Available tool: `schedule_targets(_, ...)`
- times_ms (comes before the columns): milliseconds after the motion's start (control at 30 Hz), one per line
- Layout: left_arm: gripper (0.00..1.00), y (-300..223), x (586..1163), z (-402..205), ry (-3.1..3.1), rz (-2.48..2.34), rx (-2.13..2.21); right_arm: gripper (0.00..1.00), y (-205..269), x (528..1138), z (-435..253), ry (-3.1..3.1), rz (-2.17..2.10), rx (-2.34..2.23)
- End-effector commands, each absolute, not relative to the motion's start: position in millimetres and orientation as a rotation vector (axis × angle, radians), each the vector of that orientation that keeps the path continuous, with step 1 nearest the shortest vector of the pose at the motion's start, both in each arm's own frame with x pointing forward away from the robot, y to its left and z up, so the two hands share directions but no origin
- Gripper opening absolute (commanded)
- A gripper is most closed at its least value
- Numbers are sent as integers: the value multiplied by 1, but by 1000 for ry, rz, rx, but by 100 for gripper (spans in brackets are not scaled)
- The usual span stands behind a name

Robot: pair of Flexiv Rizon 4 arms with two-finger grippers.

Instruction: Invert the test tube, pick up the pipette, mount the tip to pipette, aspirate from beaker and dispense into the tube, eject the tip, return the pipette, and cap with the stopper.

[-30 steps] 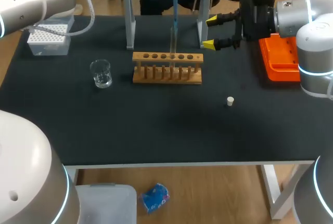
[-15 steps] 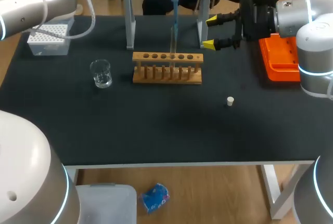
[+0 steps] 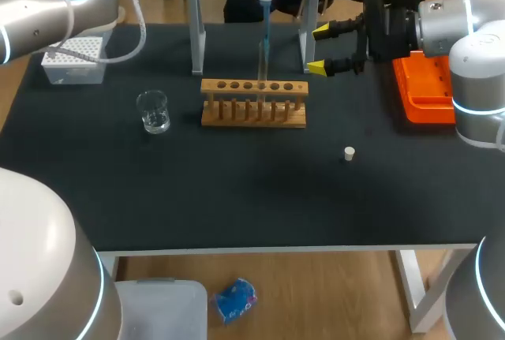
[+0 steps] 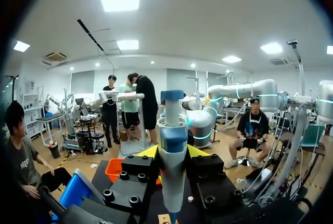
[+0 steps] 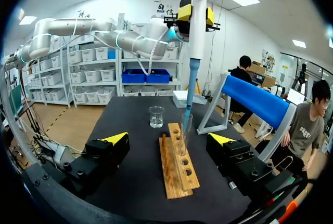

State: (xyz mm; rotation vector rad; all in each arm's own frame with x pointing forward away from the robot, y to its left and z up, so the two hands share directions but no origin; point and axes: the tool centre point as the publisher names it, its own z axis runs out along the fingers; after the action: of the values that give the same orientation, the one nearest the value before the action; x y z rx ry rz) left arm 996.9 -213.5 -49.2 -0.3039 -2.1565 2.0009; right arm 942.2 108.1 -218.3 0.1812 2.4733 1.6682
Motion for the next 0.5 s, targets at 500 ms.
schedule_targets(500, 0, -215, 994, -56, -2140, 2015, -294, 100, 108, 942, -219, 2472, 1669, 181)
